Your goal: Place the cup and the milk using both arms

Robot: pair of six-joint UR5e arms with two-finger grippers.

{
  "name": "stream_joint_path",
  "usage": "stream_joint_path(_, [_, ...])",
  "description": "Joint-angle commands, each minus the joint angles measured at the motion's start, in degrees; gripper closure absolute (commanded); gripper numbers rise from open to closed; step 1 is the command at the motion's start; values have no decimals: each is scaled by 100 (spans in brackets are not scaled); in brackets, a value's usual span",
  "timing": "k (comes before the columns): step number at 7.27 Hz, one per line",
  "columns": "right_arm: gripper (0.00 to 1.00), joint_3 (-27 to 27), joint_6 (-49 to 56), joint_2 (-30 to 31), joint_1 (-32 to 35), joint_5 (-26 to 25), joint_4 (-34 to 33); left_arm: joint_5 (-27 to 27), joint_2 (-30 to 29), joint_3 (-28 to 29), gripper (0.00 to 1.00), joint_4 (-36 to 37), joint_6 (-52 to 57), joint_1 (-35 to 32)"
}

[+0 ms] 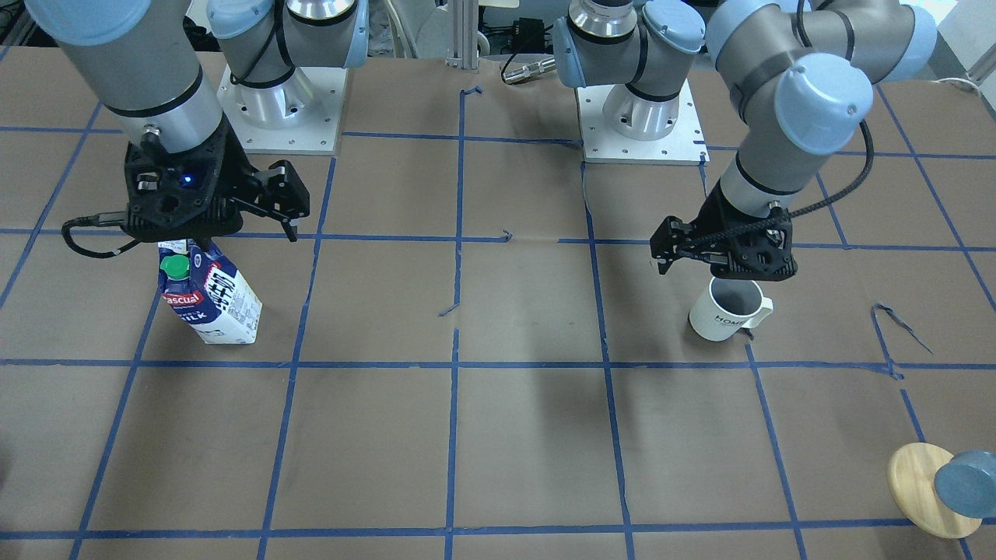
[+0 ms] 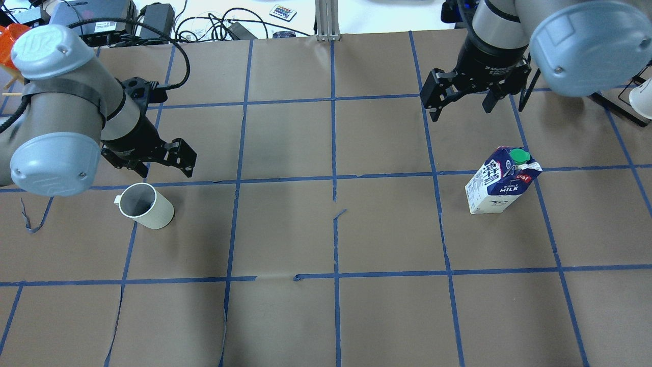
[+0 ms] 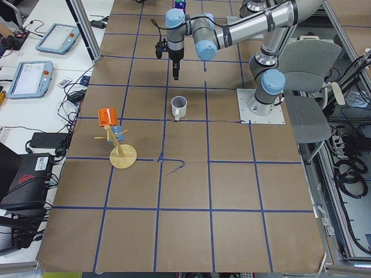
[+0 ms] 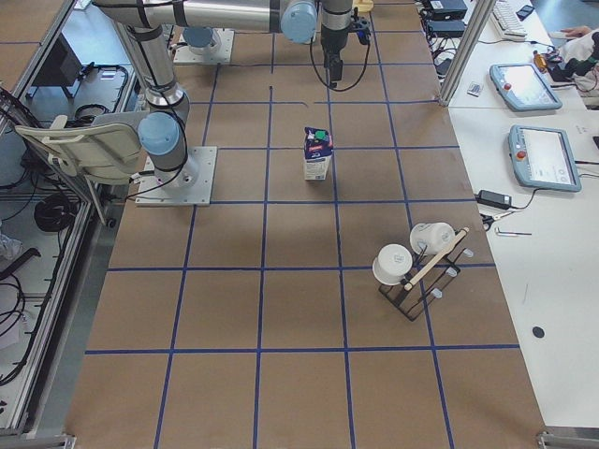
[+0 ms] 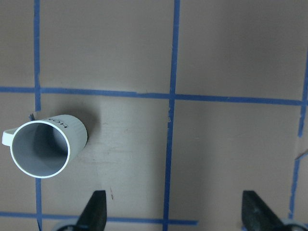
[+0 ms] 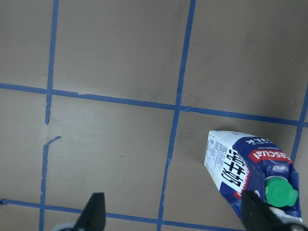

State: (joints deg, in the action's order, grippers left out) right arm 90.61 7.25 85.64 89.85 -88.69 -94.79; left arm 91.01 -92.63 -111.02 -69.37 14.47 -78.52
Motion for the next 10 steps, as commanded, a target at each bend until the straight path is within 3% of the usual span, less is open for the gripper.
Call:
stream_joint_path(1, [0, 350, 484, -3, -597, -16, -83, 259, -395, -235, 10, 264, 355, 284])
stream_joint_path(2, [1, 439, 1140, -29, -974, 27, -292, 268, -544, -262, 11, 327, 355, 293])
stream_joint_path(4, [1, 981, 1997, -222, -1521, 2, -932, 608, -729, -394, 27, 650, 355, 293])
stream_joint_path(5, [2, 1377, 2000, -214, -1688, 45, -1040, 611, -782, -472, 49, 670, 355, 293])
stream_joint_path(6, [3, 1737, 2000, -179, -1759, 45, -1111, 611, -792, -482, 99, 670, 346, 293])
stream_joint_path(8, [4, 1776, 2000, -162, -1760, 10, -1235, 602, -774, -430, 100, 705, 355, 258])
stream_joint_path(9, [16, 1759, 1947, -153, -1760, 19, -1244, 593, -748, -421, 100, 723, 355, 258])
stream_joint_path(10, [48, 1750, 1938, -144, -1751, 10, -1235, 558, -713, -316, 100, 714, 346, 214])
